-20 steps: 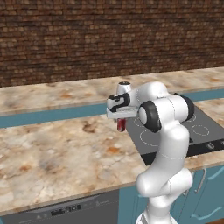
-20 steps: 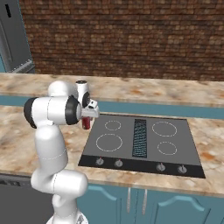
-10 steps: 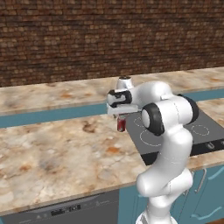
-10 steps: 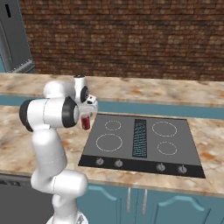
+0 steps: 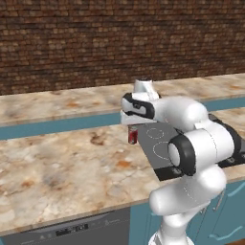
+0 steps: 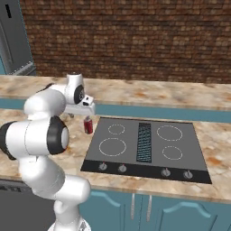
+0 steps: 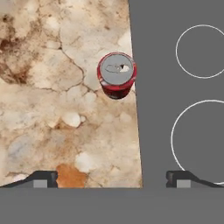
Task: Four empty soda cans are scattered around the kitchen. Gather all the cans and cluster them next to the stove for recycling.
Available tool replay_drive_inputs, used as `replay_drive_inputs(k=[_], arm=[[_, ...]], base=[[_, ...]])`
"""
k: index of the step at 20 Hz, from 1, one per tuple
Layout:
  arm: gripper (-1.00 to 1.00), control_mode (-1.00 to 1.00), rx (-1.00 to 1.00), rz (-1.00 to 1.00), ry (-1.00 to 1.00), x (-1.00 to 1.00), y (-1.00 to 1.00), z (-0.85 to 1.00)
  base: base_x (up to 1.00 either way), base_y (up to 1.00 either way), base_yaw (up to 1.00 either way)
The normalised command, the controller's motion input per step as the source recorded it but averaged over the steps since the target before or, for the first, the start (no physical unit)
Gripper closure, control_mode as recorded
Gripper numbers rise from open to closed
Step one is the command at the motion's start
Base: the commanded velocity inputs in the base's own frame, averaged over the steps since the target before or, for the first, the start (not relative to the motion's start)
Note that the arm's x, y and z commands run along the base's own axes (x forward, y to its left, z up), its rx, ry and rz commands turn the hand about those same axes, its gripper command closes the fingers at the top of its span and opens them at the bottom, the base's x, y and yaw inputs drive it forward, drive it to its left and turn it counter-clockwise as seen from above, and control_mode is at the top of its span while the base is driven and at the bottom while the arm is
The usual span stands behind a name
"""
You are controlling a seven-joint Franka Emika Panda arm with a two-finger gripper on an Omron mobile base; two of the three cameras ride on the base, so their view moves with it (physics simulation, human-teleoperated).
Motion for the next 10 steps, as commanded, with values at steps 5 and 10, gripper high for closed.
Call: replay_drive_inputs(k=[5,10], arm=[[-1.0,-1.0,0.04,0.0,-0.12,-1.0,0.0,0.31],[-1.0,-1.0,0.0,0.0,-0.16,-1.0,-0.04,0.46]], base=[[0.0,0.0,0.0],[0.0,0.0,0.0]])
